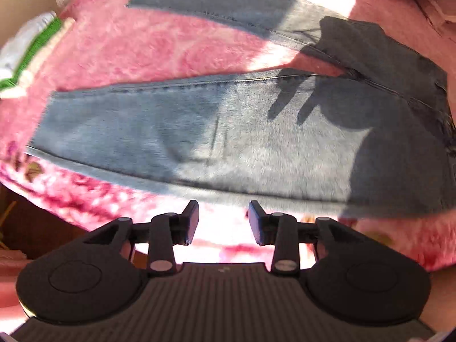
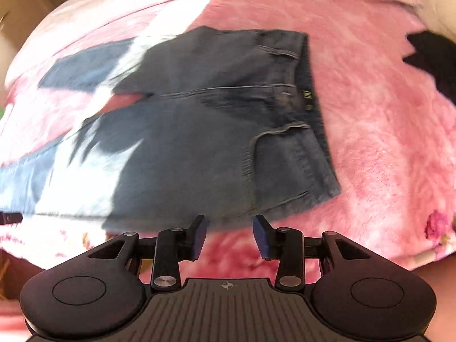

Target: Fold clothes

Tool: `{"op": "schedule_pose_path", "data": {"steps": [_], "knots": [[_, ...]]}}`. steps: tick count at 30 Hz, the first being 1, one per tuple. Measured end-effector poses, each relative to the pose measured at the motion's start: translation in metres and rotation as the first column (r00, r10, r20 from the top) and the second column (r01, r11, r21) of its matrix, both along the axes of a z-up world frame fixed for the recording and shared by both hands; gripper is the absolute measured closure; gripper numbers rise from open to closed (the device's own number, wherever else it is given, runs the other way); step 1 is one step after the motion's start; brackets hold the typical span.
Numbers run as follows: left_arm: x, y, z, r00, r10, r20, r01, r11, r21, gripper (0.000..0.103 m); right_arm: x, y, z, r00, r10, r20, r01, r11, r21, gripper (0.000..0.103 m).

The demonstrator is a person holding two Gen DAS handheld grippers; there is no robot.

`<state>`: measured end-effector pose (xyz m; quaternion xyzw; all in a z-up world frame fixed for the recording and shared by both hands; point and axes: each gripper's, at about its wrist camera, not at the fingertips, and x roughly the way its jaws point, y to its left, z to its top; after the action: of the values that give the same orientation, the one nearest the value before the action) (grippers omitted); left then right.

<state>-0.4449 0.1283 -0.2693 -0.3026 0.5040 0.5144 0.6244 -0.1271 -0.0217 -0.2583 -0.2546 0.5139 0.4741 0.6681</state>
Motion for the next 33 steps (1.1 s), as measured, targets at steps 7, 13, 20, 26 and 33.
{"op": "schedule_pose_path", "data": {"steps": [7, 13, 20, 26, 33], "knots": [[-0.027, -0.035, 0.077, 0.999, -0.033, -0.006, 0.034, 0.992, 0.122, 0.058, -0.064, -0.013, 0.049, 0.994, 0.076, 0.078, -0.076, 0.997, -0.006, 0.062], [-0.043, -0.057, 0.12, 0.998, -0.052, 0.018, 0.048, 0.977, 0.208, 0.055, -0.094, -0.025, 0.08, 0.983, 0.09, 0.161, -0.09, 0.996, -0.004, 0.048], [-0.061, -0.089, 0.133, 0.997, -0.06, 0.041, 0.051, 0.977, 0.205, 0.054, -0.115, -0.042, 0.1, 0.981, 0.09, 0.174, -0.094, 0.996, 0.013, 0.03], [-0.072, -0.105, 0.134, 0.997, -0.077, 0.033, 0.068, 0.977, 0.201, 0.054, -0.128, -0.056, 0.104, 0.985, 0.078, 0.155, -0.08, 0.997, 0.003, 0.018], [-0.08, -0.113, 0.136, 0.996, -0.081, 0.03, 0.074, 0.977, 0.202, 0.054, -0.137, -0.064, 0.107, 0.986, 0.067, 0.155, -0.067, 0.998, -0.006, 0.011]]}}
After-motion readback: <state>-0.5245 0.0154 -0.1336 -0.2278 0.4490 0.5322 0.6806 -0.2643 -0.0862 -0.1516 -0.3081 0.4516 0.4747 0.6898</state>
